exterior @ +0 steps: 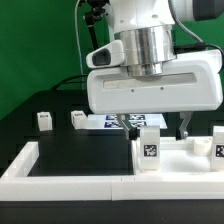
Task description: Assemble square table
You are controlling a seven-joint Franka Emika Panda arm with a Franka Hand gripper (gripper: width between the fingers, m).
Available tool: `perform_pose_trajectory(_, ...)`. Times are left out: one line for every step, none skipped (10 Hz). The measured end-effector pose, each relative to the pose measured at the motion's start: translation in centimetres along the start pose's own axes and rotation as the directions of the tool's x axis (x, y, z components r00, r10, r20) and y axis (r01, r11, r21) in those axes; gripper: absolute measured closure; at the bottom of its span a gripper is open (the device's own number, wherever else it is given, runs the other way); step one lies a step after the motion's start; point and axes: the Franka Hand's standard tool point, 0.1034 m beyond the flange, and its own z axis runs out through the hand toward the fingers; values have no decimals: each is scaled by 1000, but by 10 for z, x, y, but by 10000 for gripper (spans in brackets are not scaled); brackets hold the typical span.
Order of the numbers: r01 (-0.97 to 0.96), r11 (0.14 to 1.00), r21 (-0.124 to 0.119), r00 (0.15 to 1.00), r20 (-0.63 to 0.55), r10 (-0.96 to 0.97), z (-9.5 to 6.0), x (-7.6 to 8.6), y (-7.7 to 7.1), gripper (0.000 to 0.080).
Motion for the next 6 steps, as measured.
perform_pose_trajectory(-23, 1000, 0, 1000, 0, 23, 0, 0, 0, 238)
perform_pose_trajectory(-64, 998, 0, 998, 0, 64, 0, 0, 0, 238)
perform_pose_trajectory(-141, 990, -1, 990, 0, 141, 0, 0, 0, 439)
perform_pose_trajectory(-202, 979, -1, 979, 0, 202, 0, 0, 1, 492)
perform_pose_trajectory(-244, 970, -3, 970, 1, 244, 1, 0, 2, 492)
perform_pose_trajectory(-383, 924, -10, 924, 7, 383, 1, 1, 4, 492)
